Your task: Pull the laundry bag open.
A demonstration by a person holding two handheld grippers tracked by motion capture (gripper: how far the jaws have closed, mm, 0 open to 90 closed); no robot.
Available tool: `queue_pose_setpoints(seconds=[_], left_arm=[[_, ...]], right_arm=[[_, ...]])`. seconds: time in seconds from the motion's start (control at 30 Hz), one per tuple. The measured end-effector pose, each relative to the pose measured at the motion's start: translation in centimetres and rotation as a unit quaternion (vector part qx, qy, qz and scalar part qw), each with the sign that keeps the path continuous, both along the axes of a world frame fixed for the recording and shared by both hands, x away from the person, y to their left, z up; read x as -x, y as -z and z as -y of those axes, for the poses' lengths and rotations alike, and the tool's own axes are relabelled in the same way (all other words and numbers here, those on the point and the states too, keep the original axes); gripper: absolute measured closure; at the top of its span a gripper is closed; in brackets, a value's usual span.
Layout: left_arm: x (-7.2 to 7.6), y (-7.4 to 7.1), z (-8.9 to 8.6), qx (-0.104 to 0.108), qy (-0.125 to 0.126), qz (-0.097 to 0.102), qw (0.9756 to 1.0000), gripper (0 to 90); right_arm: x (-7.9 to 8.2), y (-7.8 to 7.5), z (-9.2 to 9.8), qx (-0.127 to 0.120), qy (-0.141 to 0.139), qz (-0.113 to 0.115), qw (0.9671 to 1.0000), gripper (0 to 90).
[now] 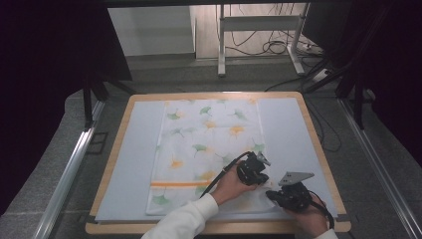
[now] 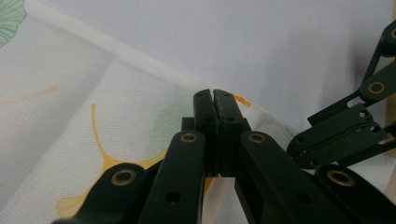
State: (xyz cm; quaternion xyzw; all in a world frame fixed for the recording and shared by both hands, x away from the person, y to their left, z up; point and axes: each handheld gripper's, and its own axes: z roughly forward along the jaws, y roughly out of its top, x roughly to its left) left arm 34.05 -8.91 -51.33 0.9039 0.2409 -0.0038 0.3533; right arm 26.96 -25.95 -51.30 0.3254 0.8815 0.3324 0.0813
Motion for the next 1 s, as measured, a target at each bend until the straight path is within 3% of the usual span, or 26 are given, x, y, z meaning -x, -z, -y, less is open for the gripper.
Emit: queue_pose_setpoints(seconds=[0.33, 0.5, 0.77, 1.0], left_arm=[[-0.3, 0.0, 0.9, -0.026, -0.008, 0.002, 0.9996, 84.6], [0.3, -0.1, 1.1, -0.036, 0.001, 0.025, 0.999, 89.9], [0.2, 0.1, 0.6, -0.01, -0.01, 0.012, 0.9998, 90.0], [0.4, 0.1, 0.0, -0.003, -0.018, 0.016, 0.9997, 90.0]], right_arm=[[-0.1, 0.0, 0.0, 0.002, -0.001, 0.001, 1.0, 89.0], [-0.1, 0.0, -0.1, 0.002, -0.002, 0.001, 1.0, 89.0], [-0.1, 0.1, 0.0, 0.001, -0.003, 0.0, 1.0, 89.0], [-0.1, 0.2, -0.1, 0.01, -0.002, -0.001, 0.9999, 89.3]])
